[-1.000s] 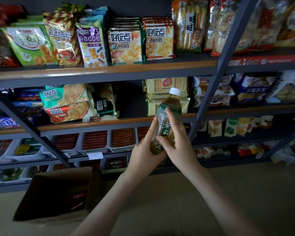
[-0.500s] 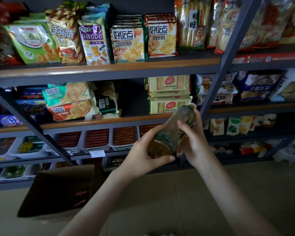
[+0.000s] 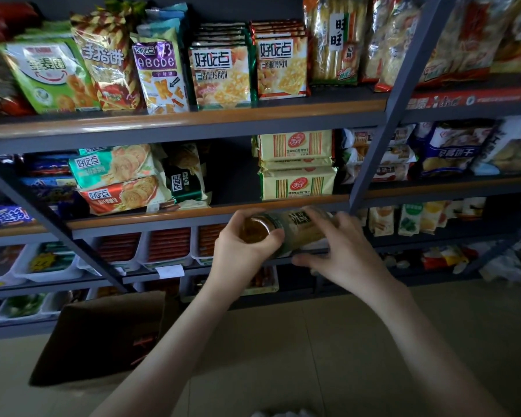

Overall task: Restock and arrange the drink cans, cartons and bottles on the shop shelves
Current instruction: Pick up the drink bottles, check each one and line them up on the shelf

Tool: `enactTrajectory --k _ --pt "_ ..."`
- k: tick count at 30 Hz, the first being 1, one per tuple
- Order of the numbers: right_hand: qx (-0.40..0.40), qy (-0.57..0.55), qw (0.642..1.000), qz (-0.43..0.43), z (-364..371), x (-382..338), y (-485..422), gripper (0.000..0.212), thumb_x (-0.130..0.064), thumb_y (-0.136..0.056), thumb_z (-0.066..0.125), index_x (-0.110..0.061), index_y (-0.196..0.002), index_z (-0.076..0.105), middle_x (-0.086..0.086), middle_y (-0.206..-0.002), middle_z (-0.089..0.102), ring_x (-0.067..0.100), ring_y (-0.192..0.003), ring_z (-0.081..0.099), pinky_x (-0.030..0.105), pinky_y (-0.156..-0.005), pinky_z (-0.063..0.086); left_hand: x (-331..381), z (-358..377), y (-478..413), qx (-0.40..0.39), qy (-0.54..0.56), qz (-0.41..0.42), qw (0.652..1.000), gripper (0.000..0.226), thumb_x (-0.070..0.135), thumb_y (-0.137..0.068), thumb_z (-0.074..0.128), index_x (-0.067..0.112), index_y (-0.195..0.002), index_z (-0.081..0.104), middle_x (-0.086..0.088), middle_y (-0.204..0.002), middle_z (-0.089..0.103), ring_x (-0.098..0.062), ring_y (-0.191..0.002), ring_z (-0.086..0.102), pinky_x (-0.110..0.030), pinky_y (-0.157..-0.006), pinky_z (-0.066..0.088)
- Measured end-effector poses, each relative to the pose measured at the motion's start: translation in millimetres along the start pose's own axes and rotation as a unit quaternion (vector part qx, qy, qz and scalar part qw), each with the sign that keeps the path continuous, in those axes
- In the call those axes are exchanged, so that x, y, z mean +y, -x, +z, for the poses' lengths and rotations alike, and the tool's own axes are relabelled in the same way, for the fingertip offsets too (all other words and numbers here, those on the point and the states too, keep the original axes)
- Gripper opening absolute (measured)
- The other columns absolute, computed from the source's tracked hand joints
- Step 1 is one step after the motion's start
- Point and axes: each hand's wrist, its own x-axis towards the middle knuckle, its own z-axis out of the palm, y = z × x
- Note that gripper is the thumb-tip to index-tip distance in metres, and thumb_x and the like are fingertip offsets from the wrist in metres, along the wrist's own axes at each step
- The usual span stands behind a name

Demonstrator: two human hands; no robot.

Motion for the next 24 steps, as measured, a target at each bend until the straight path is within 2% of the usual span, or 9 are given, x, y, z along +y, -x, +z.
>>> enactTrajectory --k 1,3,8,11,13,15,18,21,24 --pt "0.041 0.061 0.995 -0.066 4 -1 0 0.087 -0.050 -0.075 0.075 -0.029 -0.149 0.035 0.008 -0.132 0.040 0.024 -0.125 0.033 0.045 -0.102 0.043 0 -1 -2 -0.005 0.003 -0.013 1.000 0.026 0.020 -0.079 0.078 0.020 -0.103 0.066 0.007 -0.084 0.069 -0.007 -0.079 0.066 -0.022 -0.068 0.051" --pt "0.075 0.077 0.984 -0.143 13 -4 -5 0.082 -0.034 -0.074 0.082 -0.017 -0.144 0.044 0.011 -0.138 0.044 0.026 -0.130 0.034 0.046 -0.105 0.040 0 -2 -3 -0.020 -0.004 -0.023 1.000 0.026 0.023 -0.079 0.079 0.022 -0.103 0.067 0.002 -0.091 0.071 -0.012 -0.086 0.068 -0.028 -0.073 0.055" --pt "0.079 -0.031 0.988 -0.126 17 -7 -12 0.065 -0.039 -0.080 0.066 -0.015 -0.138 0.048 0.002 -0.136 0.053 0.021 -0.127 0.049 0.042 -0.094 0.051 14 -8 -3 -0.073 -0.052 0.031 0.996 0.048 0.048 -0.068 0.078 0.032 -0.111 0.064 0.011 -0.100 0.070 -0.008 -0.097 0.067 -0.030 -0.082 0.057" --pt "0.111 -0.133 0.978 -0.119 11 -11 -11 0.061 -0.040 -0.079 0.073 -0.017 -0.132 0.054 -0.012 -0.122 0.056 0.002 -0.116 0.050 0.008 -0.092 0.041 17 -13 -4 -0.125 -0.077 0.078 0.986 0.068 0.048 -0.069 0.078 0.029 -0.130 0.054 0.013 -0.115 0.066 -0.006 -0.110 0.062 -0.033 -0.095 0.052" --pt "0.123 -0.218 0.965 -0.083 7 -14 -11 0.057 -0.040 -0.073 0.075 -0.024 -0.125 0.055 -0.024 -0.110 0.057 -0.011 -0.105 0.053 0.000 -0.085 0.037 13 -12 -2 -0.144 -0.106 0.128 0.976 0.079 0.040 -0.074 0.078 0.023 -0.142 0.042 0.011 -0.129 0.061 -0.006 -0.122 0.056 -0.032 -0.102 0.047" --pt "0.122 -0.277 0.953 -0.034 3 -15 -9 0.053 -0.034 -0.070 0.080 -0.029 -0.116 0.055 -0.028 -0.104 0.058 -0.020 -0.097 0.054 0.001 -0.080 0.039 7 -9 -2 -0.143 -0.158 0.182 0.960 0.079 0.034 -0.080 0.075 0.023 -0.147 0.035 0.010 -0.138 0.055 -0.004 -0.128 0.051 -0.027 -0.104 0.045" --pt "0.106 -0.364 0.926 -0.009 0 -14 -7 0.044 -0.020 -0.072 0.081 -0.027 -0.110 0.060 -0.019 -0.101 0.068 -0.010 -0.099 0.061 0.007 -0.081 0.045 -6 -5 -5 -0.145 -0.208 0.193 0.948 0.077 0.033 -0.083 0.073 0.026 -0.149 0.032 0.010 -0.143 0.050 -0.007 -0.131 0.046 -0.028 -0.106 0.043" --pt "0.078 -0.451 0.889 -0.015 -4 -20 -4 0.046 -0.017 -0.071 0.079 -0.022 -0.113 0.062 -0.012 -0.106 0.072 0.005 -0.104 0.066 0.022 -0.086 0.053 -13 -1 -6 -0.151 -0.220 0.140 0.954 0.077 0.031 -0.082 0.077 0.032 -0.145 0.034 0.008 -0.132 0.056 0.000 -0.119 0.052 -0.013 -0.095 0.044" --pt "0.054 -0.447 0.893 -0.017 -7 -25 -3 0.052 -0.026 -0.066 0.080 -0.019 -0.115 0.062 -0.005 -0.110 0.071 0.012 -0.107 0.065 0.039 -0.095 0.053 -15 1 -7 -0.128 -0.212 0.126 0.961 0.070 0.034 -0.079 0.079 0.031 -0.137 0.041 0.015 -0.117 0.062 0.006 -0.105 0.058 -0.011 -0.084 0.048"
